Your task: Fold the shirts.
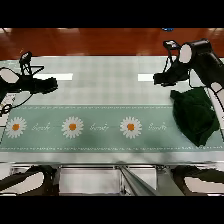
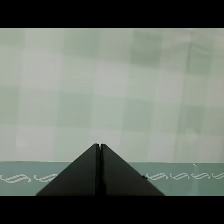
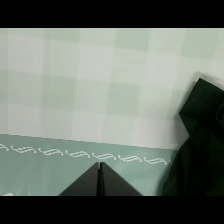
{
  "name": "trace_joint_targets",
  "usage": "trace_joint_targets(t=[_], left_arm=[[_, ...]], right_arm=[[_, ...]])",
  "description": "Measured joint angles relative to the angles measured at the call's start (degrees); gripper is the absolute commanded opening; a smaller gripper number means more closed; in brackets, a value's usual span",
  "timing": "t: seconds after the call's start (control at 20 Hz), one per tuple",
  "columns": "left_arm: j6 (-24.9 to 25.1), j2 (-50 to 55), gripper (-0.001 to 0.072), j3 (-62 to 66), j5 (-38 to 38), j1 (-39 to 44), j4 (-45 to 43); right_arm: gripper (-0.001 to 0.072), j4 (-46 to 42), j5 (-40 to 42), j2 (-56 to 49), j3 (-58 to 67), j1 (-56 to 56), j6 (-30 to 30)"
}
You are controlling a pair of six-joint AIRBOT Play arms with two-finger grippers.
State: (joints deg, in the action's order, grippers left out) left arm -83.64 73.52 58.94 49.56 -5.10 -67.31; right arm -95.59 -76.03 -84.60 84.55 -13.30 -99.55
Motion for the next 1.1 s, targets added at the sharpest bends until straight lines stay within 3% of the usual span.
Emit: trace_joint_targets(t=[1.0, 1.05, 1.1], left_arm=[[0.0, 0.0, 0.0019, 0.0, -0.26, -0.07, -0.02], [-0.02, 0.02, 0.0019, 0.17, -0.68, -0.07, -0.02], [0.0, 0.02, 0.002, 0.74, -0.92, -0.13, -0.02]], right_arm=[[0.0034, 0.02, 2.86, 0.0, 0.0, 0.0, -0.04], [0.0122, 0.0, 4.22, 0.07, 0.0, 0.0, -0.02], [0.0325, -0.28, 5.27, 0.24, 0.02, 0.0, -0.02]])
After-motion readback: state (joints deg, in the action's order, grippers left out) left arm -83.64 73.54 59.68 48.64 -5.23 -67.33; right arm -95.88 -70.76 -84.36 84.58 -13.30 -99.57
